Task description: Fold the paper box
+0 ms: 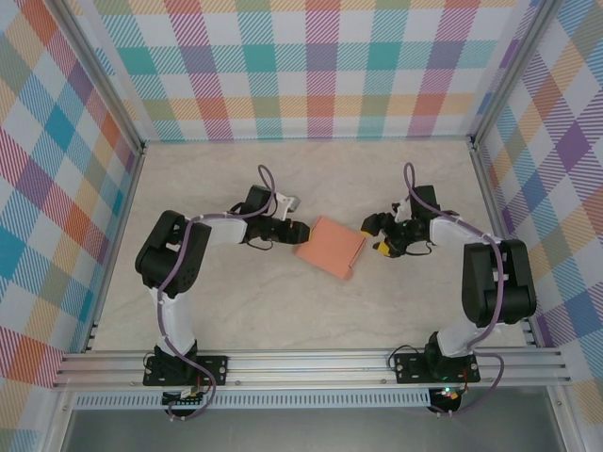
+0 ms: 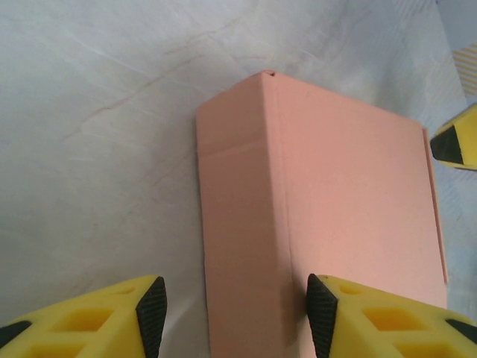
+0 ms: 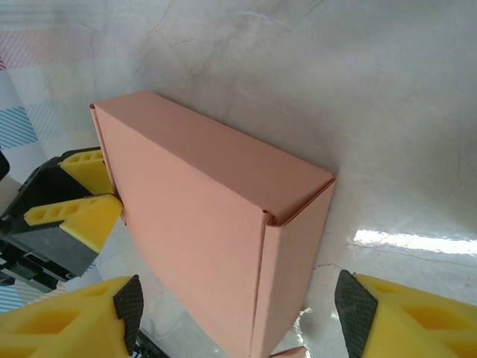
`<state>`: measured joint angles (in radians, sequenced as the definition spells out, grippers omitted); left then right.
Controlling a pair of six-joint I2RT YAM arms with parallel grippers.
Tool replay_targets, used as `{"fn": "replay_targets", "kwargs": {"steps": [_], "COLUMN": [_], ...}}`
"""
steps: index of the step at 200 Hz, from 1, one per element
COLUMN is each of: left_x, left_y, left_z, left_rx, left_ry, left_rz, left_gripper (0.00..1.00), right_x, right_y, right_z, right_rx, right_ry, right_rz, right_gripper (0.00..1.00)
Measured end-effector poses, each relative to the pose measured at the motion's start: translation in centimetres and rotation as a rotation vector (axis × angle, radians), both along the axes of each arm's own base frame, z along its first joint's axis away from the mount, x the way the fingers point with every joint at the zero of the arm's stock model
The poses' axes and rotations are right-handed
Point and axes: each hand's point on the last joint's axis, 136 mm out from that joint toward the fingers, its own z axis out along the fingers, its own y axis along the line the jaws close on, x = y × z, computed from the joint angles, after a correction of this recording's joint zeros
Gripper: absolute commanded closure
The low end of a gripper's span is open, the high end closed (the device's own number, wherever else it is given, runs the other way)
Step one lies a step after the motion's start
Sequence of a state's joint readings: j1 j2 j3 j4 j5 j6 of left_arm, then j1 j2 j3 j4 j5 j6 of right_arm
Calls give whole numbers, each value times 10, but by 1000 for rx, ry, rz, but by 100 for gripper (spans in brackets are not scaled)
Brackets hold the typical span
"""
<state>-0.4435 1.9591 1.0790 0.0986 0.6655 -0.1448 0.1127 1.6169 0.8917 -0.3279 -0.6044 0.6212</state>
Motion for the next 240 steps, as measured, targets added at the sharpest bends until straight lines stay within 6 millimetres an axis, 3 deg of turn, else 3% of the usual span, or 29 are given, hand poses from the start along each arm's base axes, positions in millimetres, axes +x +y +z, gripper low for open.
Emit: {"fn": "replay_targets", "kwargs": {"steps": [42, 127, 240], "left_x": [-1, 7, 16], "left_y": [-5, -9, -4], "left_z": [2, 1, 0], "left_rx": [-36, -186, -253], "left_ry": [9, 106, 167], "left_rz": [-25, -9, 29], "left_gripper": [68, 71, 71], "right_x": [-1, 5, -3], "right_y": [1, 10, 15], "right_z": [-6, 3, -21], "right_rx": [7, 67, 111], "right_ry": [21, -26, 28], "right_rz": [5, 30, -3], "right_gripper": [30, 23, 22]}}
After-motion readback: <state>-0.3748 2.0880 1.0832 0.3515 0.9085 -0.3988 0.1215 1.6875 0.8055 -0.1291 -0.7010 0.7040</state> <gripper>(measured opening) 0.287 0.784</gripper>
